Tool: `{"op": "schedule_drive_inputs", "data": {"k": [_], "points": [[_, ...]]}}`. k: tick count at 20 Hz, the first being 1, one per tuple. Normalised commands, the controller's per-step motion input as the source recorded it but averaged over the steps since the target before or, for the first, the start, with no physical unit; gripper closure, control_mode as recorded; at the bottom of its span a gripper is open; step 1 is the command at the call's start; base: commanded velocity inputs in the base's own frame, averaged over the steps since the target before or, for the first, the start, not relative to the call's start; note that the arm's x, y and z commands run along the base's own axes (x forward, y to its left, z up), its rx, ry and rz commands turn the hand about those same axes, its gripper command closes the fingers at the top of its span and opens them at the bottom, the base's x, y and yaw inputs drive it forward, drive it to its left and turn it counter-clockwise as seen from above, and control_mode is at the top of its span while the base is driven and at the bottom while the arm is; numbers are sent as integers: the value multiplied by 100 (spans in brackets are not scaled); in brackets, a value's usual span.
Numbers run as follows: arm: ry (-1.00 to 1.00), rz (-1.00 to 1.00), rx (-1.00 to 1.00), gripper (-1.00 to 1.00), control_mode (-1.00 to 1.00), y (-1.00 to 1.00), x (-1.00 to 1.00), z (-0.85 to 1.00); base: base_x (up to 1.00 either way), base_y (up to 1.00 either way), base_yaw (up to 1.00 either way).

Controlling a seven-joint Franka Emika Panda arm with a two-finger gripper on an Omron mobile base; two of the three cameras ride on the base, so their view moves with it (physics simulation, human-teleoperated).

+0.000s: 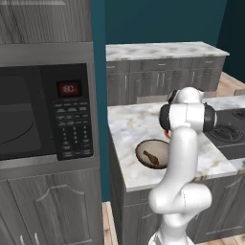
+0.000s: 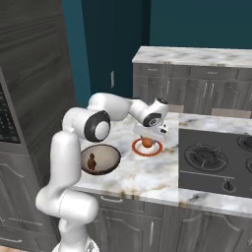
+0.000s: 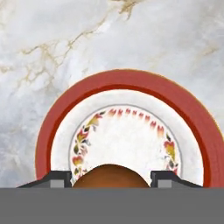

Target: Remove the tangerine from the bowl and place it on the small plate. Then place the bowl with only the chicken drumstick in the microwave, close the door, and press the start button to microwave the chicken drumstick.

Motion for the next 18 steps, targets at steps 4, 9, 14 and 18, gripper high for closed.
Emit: {"op": "schedule_drive_inputs", "data": {"k": [4,9,14,18], "points": [[8,0,0,100,-100,-1,24,-57,0,0,0],[6,0,0,-100,-100,20,12,-39,0,0,0],[1,0,0,-100,-100,34,0,-7,0,0,0],[-6,0,0,-100,-100,4,-3,4,0,0,0]]}}
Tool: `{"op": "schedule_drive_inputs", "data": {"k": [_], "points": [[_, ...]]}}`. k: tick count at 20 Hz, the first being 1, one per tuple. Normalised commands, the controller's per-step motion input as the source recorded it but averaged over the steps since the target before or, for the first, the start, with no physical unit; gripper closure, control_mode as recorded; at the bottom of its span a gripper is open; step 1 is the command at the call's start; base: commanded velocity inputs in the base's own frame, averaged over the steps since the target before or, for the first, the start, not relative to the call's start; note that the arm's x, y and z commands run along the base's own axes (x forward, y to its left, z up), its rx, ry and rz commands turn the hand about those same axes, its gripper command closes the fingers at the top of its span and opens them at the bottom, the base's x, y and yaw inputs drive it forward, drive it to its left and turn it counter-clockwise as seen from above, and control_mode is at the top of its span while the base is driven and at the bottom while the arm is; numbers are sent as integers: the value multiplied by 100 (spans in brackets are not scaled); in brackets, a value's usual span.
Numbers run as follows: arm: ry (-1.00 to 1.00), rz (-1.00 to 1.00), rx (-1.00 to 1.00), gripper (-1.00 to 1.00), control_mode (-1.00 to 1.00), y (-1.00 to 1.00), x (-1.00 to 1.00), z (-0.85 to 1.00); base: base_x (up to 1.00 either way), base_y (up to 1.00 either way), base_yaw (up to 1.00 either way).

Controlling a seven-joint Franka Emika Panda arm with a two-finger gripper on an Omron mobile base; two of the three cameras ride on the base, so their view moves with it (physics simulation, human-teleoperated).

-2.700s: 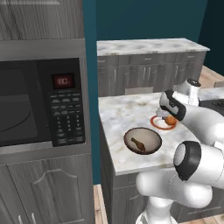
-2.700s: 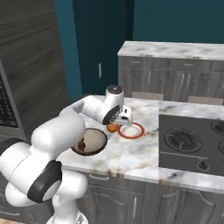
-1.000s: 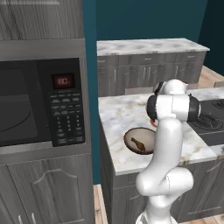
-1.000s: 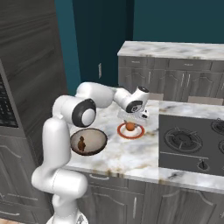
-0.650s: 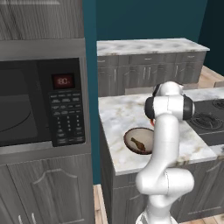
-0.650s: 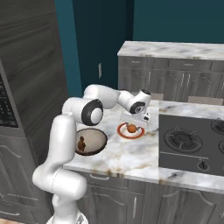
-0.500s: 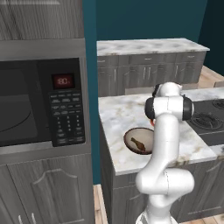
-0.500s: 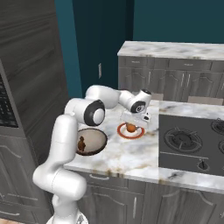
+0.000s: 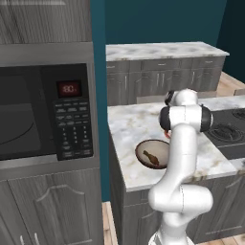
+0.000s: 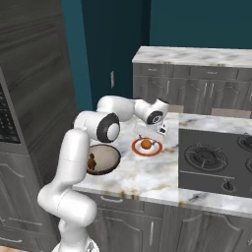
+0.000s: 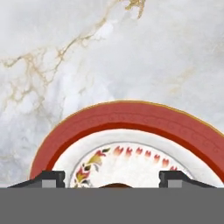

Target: Remove the tangerine from the bowl and place it on the small plate. Then place the bowl with only the chicken drumstick in the microwave, close the door, and press the start button to microwave the chicken drumstick.

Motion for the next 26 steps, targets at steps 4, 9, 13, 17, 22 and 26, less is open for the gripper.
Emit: {"op": "schedule_drive_inputs", "data": {"k": [4,9,13,17,22,26], "points": [[-16,-3,0,-100,-100,0,-24,33,0,0,0],[-29,-6,0,-100,-100,0,-33,63,0,0,0],[-25,-3,0,-100,-100,6,-74,40,0,0,0],[-7,0,0,-100,-100,53,-82,19,0,0,0],[0,0,0,-100,-100,44,-59,1,0,0,0],[0,0,-1,-100,-100,38,-31,0,0,0,0]]}}
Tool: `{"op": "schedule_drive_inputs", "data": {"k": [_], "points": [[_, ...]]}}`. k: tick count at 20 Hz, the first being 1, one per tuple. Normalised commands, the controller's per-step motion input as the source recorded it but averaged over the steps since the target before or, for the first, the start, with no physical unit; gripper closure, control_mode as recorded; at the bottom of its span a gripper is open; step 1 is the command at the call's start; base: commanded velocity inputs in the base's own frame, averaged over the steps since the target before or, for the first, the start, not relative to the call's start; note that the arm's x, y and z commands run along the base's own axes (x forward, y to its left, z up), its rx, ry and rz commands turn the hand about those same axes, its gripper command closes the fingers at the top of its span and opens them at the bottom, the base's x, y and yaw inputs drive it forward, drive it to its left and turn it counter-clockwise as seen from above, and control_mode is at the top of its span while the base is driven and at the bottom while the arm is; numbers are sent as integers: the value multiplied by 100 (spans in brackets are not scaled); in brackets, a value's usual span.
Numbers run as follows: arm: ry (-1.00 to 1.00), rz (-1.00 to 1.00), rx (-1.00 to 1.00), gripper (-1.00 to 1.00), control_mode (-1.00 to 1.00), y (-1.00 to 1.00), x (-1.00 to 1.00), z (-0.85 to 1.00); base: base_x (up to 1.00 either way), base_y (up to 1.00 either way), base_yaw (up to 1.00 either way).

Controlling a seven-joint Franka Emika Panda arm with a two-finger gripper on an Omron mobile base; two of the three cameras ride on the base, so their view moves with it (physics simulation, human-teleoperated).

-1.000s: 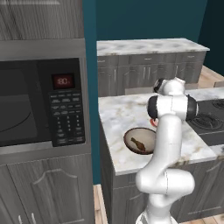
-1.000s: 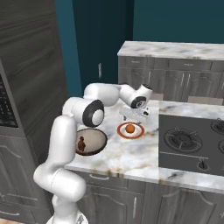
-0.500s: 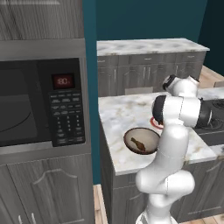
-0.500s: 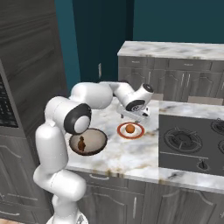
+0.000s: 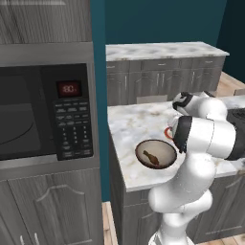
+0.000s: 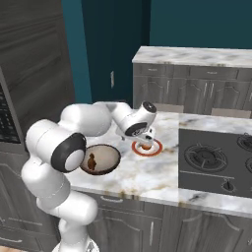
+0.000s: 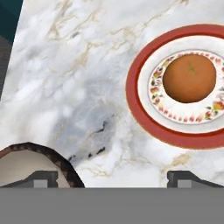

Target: Remove the tangerine from the bowl and place it on the small plate. Then place the bowl with only the chicken drumstick in the microwave, close the door, and press the start button to microwave the chicken drumstick.

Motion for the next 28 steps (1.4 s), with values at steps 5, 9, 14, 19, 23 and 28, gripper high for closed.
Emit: {"op": "schedule_drive_inputs", "data": {"k": [5,9,14,19,23,28], "points": [[0,-1,1,-100,-100,3,-28,0,0,0,0],[0,-1,5,-100,-100,-3,-25,0,0,0,0],[0,0,7,-100,-100,-15,-19,0,0,0,0],[0,0,8,-100,-100,-13,-27,0,0,0,0],[0,0,7,-100,-100,0,-39,-10,0,0,0],[6,0,0,-100,-100,31,-12,-37,0,0,0]]}}
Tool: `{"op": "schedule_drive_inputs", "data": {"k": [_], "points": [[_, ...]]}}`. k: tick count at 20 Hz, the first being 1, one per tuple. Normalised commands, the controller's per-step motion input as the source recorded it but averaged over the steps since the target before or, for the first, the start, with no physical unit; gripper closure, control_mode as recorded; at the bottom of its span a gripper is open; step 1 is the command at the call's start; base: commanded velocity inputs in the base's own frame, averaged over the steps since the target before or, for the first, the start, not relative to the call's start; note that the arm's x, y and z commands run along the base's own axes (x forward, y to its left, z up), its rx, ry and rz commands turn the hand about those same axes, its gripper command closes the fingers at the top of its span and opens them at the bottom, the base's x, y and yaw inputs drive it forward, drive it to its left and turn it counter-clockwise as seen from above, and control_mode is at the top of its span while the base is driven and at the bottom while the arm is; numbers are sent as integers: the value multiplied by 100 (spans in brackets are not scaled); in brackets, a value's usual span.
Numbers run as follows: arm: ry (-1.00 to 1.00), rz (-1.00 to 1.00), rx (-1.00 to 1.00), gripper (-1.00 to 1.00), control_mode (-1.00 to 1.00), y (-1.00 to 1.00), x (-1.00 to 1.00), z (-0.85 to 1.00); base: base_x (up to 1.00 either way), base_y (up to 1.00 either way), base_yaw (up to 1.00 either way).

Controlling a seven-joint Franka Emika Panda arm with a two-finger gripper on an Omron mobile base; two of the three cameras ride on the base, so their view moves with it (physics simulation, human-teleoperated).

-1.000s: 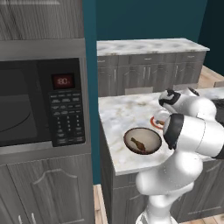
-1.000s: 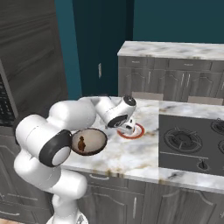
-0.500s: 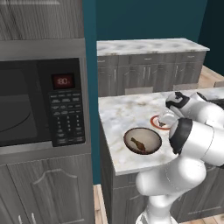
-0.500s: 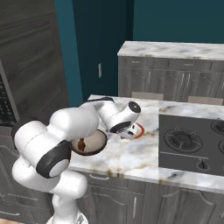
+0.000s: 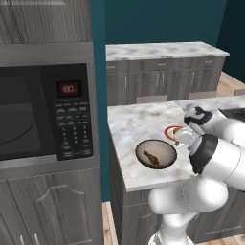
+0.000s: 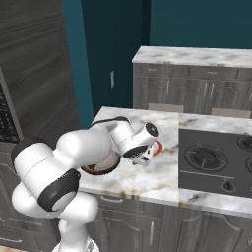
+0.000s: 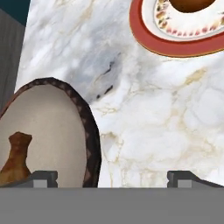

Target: Remove the tangerine from the bowl and place it on the small plate. Then place the bowl with only the chicken drumstick in the microwave, close the door, and press the start button to microwave the chicken drumstick.

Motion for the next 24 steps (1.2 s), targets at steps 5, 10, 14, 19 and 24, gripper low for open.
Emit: {"op": "schedule_drive_inputs", "data": {"k": [5,10,14,19,24], "points": [[7,0,-2,-100,-100,52,0,-51,0,0,0],[3,0,0,-100,-100,17,0,-18,0,0,0],[1,0,0,-100,-100,4,0,-13,0,0,0],[0,0,0,100,-100,0,0,-13,0,0,0],[0,0,0,100,-100,0,-2,0,0,0,0]]}}
